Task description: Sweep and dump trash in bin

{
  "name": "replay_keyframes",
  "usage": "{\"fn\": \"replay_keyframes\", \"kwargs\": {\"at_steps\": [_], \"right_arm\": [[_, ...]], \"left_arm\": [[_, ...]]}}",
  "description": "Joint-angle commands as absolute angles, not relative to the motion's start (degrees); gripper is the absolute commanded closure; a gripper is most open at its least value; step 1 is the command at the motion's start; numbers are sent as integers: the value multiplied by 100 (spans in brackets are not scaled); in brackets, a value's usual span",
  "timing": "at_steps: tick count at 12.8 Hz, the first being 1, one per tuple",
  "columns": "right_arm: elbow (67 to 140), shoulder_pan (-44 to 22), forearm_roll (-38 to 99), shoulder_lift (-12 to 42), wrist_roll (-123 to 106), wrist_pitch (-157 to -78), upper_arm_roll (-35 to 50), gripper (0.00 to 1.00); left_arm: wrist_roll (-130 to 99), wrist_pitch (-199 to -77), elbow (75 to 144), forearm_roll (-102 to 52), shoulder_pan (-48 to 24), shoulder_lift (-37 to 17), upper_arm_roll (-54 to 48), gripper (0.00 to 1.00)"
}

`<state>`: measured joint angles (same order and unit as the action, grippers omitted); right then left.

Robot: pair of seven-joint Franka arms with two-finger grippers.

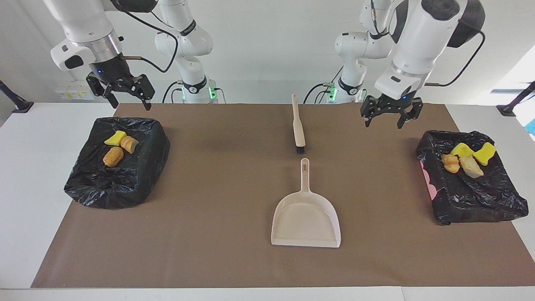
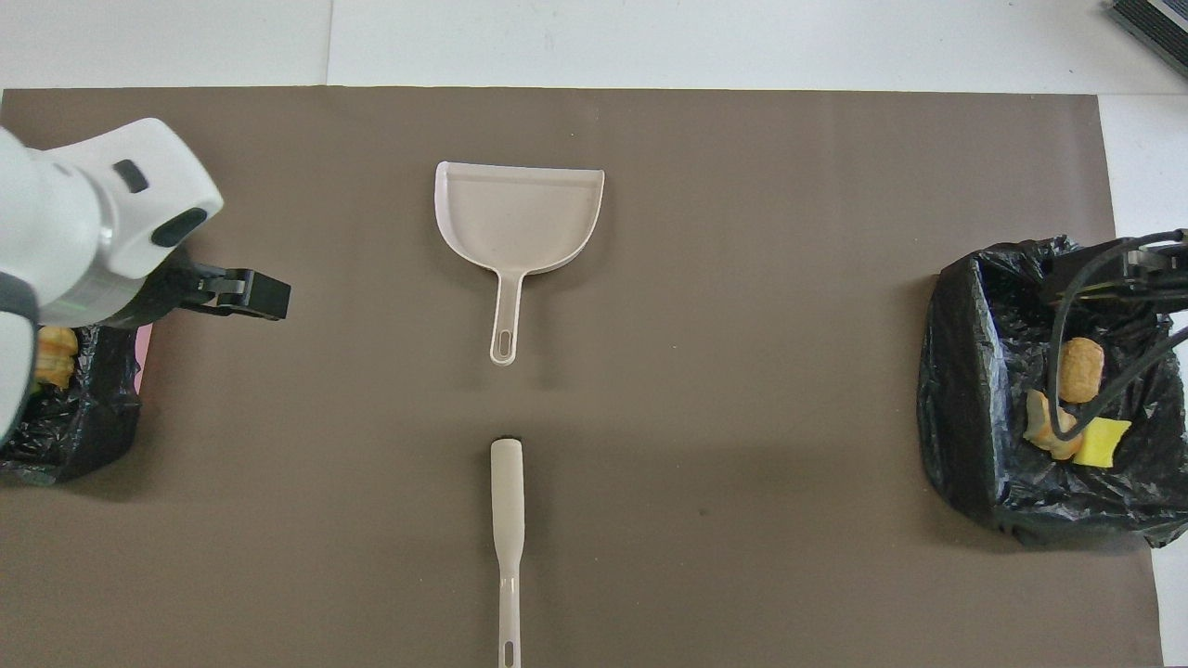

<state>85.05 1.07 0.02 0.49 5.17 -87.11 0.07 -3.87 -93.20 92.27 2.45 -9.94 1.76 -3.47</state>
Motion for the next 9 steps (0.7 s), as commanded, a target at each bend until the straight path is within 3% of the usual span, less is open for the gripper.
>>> {"fn": "replay_keyframes", "kwargs": {"at_steps": [1,6,9], "right_arm": [[8473,132,105,53,606,-8692,18,0],[8473,132,105,61,606,-8701,18,0],[8473,132,105,53,606,-8692,18,0]], "left_arm": [[-36,-8862,9108,149,-844,457,-290,0],[70,-7982,8096,149,-449,168,-360,0],[79,-8007,8077,132,-396,289,-396,0]]}}
